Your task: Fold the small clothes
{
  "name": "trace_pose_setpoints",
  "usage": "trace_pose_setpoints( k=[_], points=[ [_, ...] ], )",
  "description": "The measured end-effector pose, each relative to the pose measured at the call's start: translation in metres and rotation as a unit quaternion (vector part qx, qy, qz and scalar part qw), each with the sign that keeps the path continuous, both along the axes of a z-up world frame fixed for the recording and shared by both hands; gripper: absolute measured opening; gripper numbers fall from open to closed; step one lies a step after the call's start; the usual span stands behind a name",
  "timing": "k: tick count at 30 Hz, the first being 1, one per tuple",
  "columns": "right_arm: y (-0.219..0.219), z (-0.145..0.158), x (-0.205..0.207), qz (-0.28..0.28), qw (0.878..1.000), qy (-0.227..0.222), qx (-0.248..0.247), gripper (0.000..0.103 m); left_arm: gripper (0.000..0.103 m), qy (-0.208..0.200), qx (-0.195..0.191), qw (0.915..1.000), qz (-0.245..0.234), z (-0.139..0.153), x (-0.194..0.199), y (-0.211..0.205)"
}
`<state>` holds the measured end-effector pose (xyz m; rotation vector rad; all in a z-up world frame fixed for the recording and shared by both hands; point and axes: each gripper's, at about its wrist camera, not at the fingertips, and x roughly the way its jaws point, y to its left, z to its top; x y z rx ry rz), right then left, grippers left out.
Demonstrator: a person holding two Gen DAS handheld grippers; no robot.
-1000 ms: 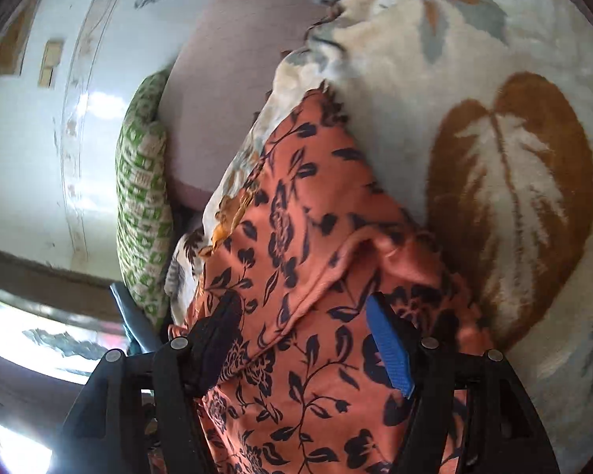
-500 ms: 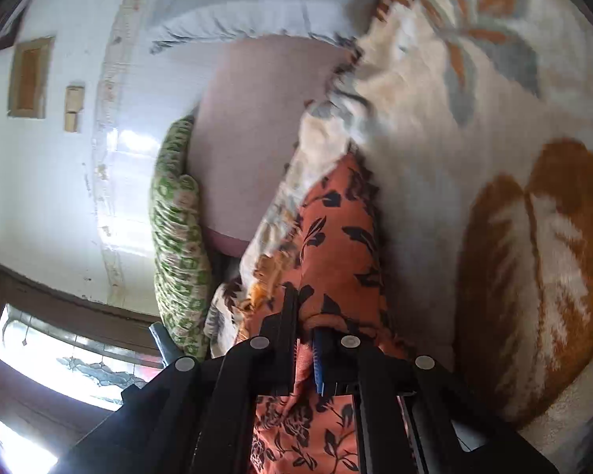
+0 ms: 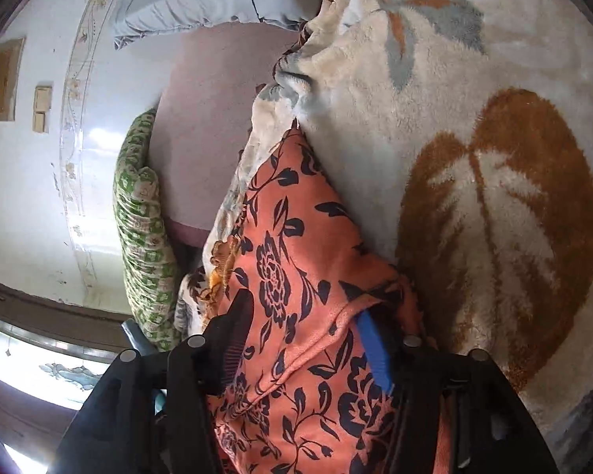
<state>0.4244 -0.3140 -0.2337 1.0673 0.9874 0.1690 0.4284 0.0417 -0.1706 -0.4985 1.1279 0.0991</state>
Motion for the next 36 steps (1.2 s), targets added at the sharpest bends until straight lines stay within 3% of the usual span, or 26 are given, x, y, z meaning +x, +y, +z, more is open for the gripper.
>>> trace_pose_setpoints(
  k=[1,2,4,8,10,14,18,20,22,30,31,34,36],
  points=[
    [0.001,0.004,0.003,0.003,1.0,-0.007,-0.017,0.004,0.027,0.017,0.03,0.9994,-0.004,-0.003,0.001,-0.002],
    [0.001,0.006,0.005,0.003,0.999,-0.001,-0.043,0.008,0.027,0.034,0.049,0.9982,-0.009,-0.006,-0.001,-0.002],
    [0.002,0.001,0.008,0.01,0.997,0.031,-0.076,0.008,0.027,0.037,0.037,0.9986,-0.011,-0.007,-0.003,0.002],
    [0.007,0.013,-0.011,0.021,0.995,0.031,-0.097,0.013,0.027,0.005,-0.063,0.9972,0.04,0.007,-0.024,0.045],
    [0.011,0.023,-0.023,0.027,0.994,0.029,-0.105,0.014,0.027,-0.005,-0.097,0.993,0.066,0.012,-0.038,0.075],
    [0.036,0.047,-0.039,0.056,0.991,-0.003,-0.119,0.015,0.029,-0.022,-0.127,0.9841,0.122,0.02,-0.075,0.14],
    [0.086,0.062,-0.04,0.119,0.982,-0.026,-0.143,0.026,0.038,-0.039,-0.165,0.9677,0.186,0.02,-0.123,0.203],
    [0.109,0.062,-0.038,0.144,0.978,-0.026,-0.15,0.026,0.04,-0.058,-0.193,0.9531,0.226,0.017,-0.15,0.235],
    [0.128,0.057,-0.038,0.162,0.975,-0.015,-0.148,0.026,0.044,-0.08,-0.223,0.9326,0.272,0.012,-0.179,0.267],
    [0.17,0.048,-0.038,0.209,0.964,0.006,-0.162,0.027,0.046,-0.158,-0.332,0.8278,0.424,-0.02,-0.267,0.349],
    [0.173,0.047,-0.037,0.212,0.964,0.007,-0.163,0.027,0.047,-0.161,-0.341,0.8177,0.435,-0.023,-0.273,0.353],
    [0.179,0.043,-0.034,0.217,0.962,0.012,-0.165,0.028,0.047,-0.144,-0.364,0.8016,0.452,-0.034,-0.274,0.353],
    [0.182,0.04,-0.033,0.22,0.961,0.016,-0.166,0.028,0.047,-0.144,-0.387,0.7853,0.462,-0.039,-0.275,0.349]
  ],
)
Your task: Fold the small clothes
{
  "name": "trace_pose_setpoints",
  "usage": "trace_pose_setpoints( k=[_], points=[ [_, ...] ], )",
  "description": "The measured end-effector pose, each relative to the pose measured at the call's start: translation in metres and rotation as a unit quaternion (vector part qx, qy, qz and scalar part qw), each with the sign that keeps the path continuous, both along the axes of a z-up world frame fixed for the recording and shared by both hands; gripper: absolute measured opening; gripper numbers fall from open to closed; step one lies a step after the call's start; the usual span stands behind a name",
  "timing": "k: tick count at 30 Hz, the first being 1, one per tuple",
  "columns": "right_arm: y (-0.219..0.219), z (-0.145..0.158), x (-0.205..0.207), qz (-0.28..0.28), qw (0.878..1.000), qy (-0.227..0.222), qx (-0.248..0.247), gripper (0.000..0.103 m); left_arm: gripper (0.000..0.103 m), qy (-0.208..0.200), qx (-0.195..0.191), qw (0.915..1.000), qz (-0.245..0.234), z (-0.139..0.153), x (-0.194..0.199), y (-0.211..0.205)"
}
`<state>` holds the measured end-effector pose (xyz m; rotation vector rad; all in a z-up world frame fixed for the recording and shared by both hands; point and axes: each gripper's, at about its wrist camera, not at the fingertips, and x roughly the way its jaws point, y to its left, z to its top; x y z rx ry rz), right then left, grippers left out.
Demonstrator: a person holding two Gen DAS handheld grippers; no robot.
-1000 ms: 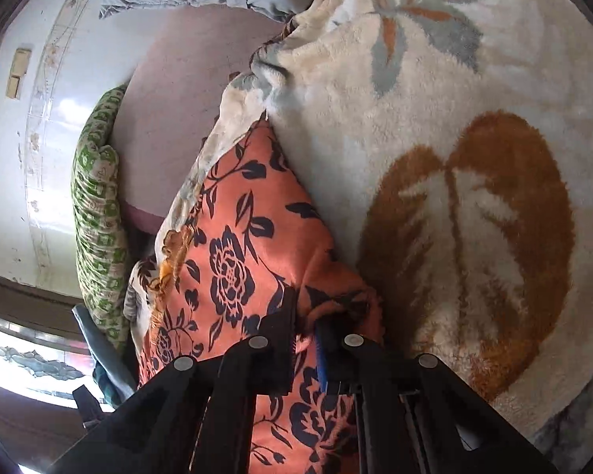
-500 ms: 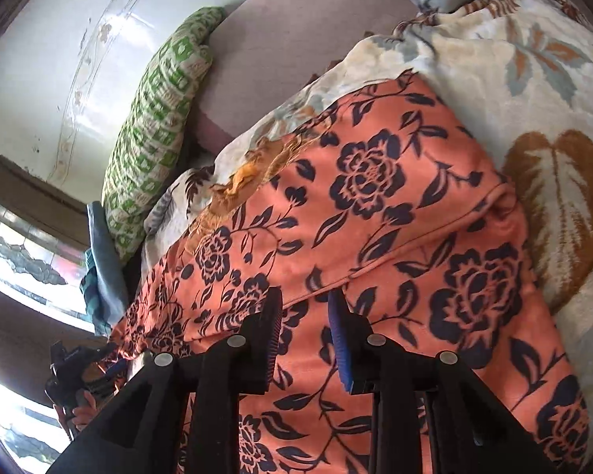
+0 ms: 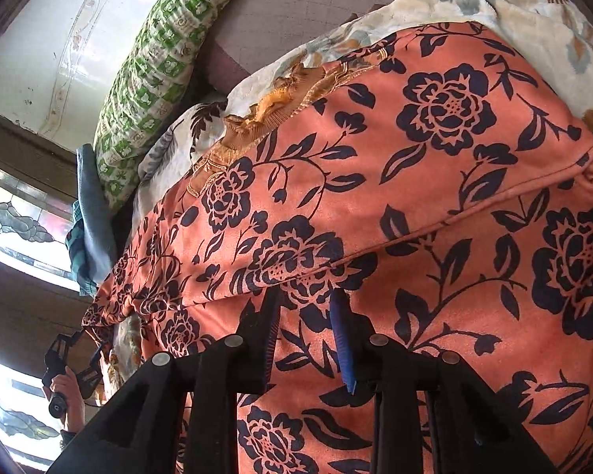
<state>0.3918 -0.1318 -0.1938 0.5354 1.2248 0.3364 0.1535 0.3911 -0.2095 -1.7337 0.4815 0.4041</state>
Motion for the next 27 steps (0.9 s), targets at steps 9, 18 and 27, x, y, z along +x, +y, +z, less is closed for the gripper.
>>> trace_pose_setpoints(
  k=[9,18,27],
  points=[
    [0.036,0.001,0.011,0.05,0.999,-0.001,0.021,0.034,0.047,-0.074,-0.054,0.995,0.041,0.002,-0.019,-0.016],
    [0.138,0.006,0.03,0.17,0.982,-0.067,-0.043,0.034,0.047,-0.083,-0.045,0.9943,0.049,0.009,-0.017,-0.008],
    [0.156,-0.01,0.019,0.21,0.971,-0.082,-0.073,0.05,0.044,-0.016,-0.074,0.9965,0.036,-0.021,0.039,0.0]
  ],
)
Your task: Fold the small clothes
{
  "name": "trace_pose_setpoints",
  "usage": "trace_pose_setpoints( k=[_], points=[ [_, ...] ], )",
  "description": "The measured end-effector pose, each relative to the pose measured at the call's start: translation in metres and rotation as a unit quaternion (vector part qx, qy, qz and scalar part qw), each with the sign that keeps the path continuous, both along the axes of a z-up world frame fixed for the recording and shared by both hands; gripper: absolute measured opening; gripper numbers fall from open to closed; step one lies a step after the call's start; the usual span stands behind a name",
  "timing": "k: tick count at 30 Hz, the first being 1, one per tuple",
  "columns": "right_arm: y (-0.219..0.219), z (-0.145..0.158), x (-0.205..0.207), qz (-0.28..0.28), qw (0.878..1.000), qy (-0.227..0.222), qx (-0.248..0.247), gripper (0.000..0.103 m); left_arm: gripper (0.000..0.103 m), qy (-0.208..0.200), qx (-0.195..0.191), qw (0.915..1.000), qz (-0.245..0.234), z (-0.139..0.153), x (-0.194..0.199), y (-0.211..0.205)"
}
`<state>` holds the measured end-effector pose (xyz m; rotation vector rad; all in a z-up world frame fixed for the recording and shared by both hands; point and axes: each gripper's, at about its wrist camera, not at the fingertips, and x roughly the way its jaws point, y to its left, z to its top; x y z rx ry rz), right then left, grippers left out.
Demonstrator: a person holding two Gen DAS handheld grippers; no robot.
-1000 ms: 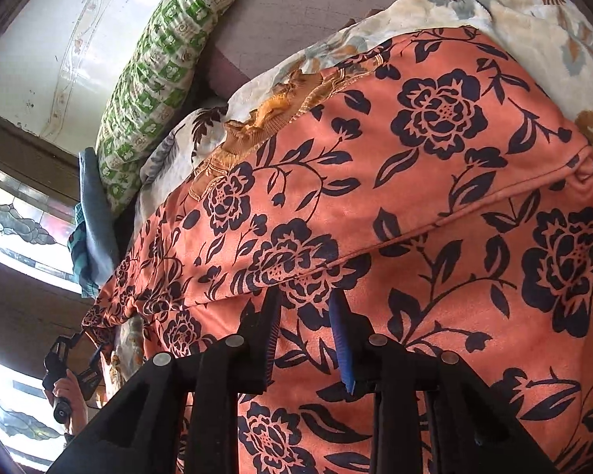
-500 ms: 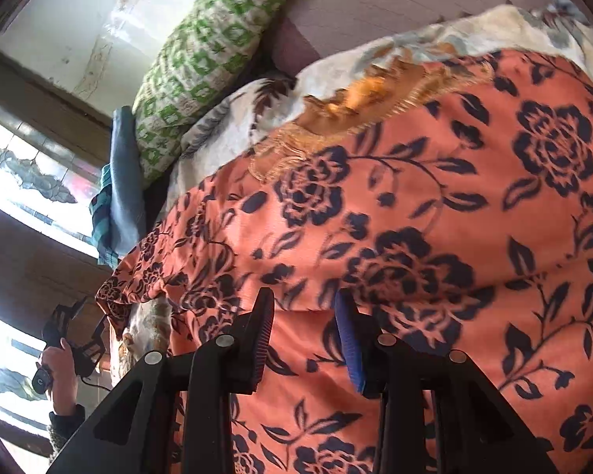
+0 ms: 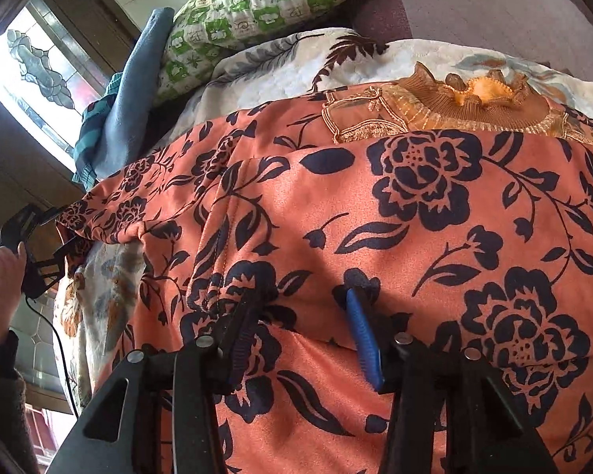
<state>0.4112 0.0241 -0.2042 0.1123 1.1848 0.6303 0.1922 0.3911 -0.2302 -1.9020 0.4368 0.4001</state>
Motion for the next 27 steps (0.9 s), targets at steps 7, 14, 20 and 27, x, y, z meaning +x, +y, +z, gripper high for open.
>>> trace_pose_setpoints(
  k=[7,14,20,27],
  points=[
    [0.004,0.001,-0.002,0.008,1.0,-0.01,0.008,0.057,0.014,-0.017,0.17,0.982,-0.079,0.085,0.034,-0.024],
    [-0.008,0.007,-0.004,-0.013,0.999,-0.001,0.029,0.057,0.014,-0.022,0.381,0.8825,-0.276,0.177,0.109,-0.162],
    [-0.088,0.022,-0.031,-0.081,0.996,-0.016,0.023,0.057,0.014,-0.003,0.427,0.7889,-0.442,0.153,0.172,-0.309],
    [-0.218,0.006,-0.057,-0.21,0.977,0.012,0.03,0.057,0.017,0.144,0.498,0.6427,-0.564,0.081,0.225,-0.437]
  ],
)
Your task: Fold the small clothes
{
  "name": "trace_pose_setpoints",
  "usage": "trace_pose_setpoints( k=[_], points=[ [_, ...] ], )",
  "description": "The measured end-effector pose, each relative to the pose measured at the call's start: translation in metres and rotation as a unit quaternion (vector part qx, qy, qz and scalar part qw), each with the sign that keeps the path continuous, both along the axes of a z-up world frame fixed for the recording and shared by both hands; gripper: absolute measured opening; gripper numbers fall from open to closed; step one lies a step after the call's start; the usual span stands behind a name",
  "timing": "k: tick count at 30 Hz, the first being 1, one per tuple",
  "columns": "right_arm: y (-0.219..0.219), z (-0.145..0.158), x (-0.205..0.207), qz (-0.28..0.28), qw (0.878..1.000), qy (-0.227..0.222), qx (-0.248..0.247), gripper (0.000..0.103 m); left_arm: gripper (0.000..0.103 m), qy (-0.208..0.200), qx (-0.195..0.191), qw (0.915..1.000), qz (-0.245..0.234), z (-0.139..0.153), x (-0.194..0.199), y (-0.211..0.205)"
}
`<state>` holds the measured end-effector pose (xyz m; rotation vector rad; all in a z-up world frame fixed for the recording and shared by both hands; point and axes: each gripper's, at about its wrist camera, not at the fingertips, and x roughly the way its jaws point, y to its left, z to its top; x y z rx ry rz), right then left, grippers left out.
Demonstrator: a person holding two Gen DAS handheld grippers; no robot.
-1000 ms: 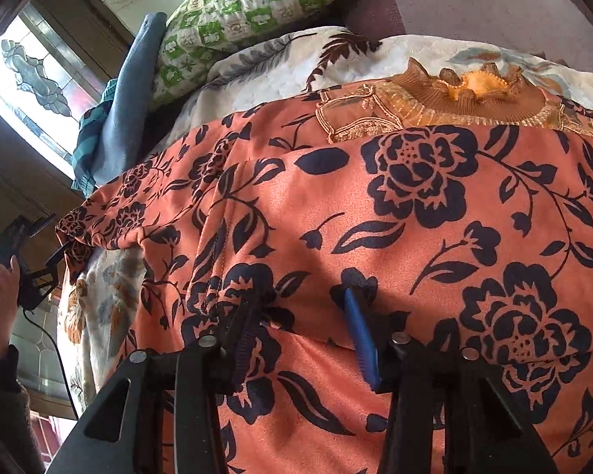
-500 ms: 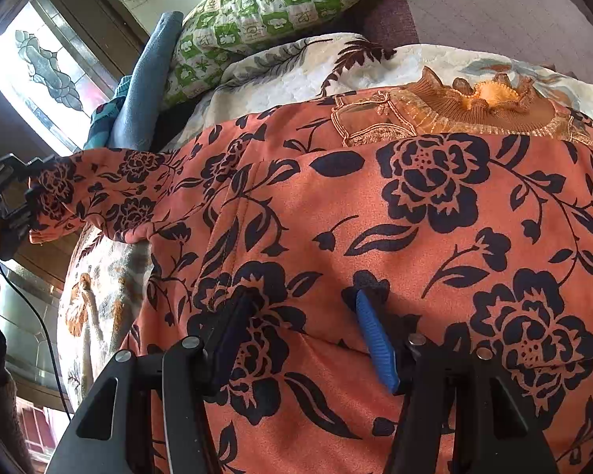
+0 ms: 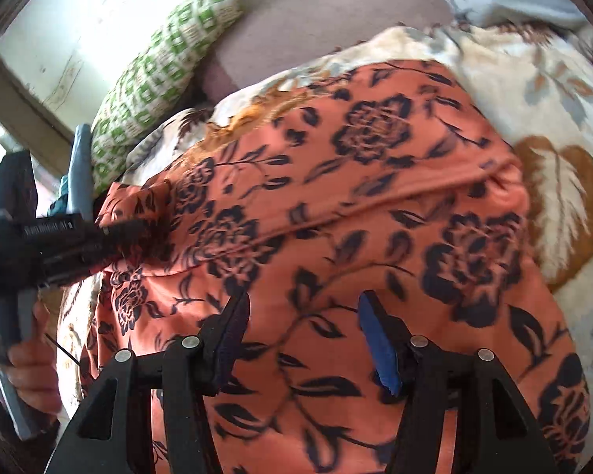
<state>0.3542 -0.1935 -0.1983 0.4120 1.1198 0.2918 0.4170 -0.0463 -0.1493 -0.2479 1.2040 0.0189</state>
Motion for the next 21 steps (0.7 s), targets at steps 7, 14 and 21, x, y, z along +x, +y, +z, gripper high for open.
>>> trace_pose_setpoints(
  k=[7,14,21],
  points=[
    [-0.032,-0.011,0.002,-0.031,0.996,0.012,0.084,0.058,0.03,-0.011,0.04,0.9969,-0.066,0.027,-0.037,-0.03],
    [0.0,0.015,0.01,-0.002,0.996,-0.026,0.082,0.06,0.04,-0.05,-0.186,0.9787,-0.071,0.064,-0.115,0.064],
    [0.125,0.06,-0.016,0.212,0.967,-0.141,-0.028,0.069,0.056,-0.062,-0.173,0.9768,0.109,0.051,-0.119,0.193]
  ],
)
